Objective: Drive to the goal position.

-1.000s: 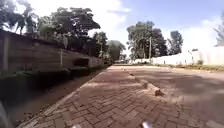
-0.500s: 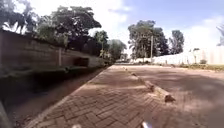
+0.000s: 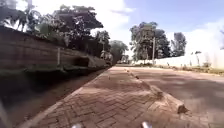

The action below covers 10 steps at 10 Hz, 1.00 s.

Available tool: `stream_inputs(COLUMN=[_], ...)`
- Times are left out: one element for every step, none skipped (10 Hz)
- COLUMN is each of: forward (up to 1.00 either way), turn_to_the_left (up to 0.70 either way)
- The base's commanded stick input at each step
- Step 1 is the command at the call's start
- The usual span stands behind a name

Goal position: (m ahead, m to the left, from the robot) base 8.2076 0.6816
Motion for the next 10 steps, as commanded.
stream_inputs(forward=[0.7,0.7,0.7,0.7,0.7,0.7,0.7,0.7,0.7,0.7], turn_to_the_left=[0.0,0.0,0.0,0.0,0.0,0.0,0.0,0.0,0.0,0.0])
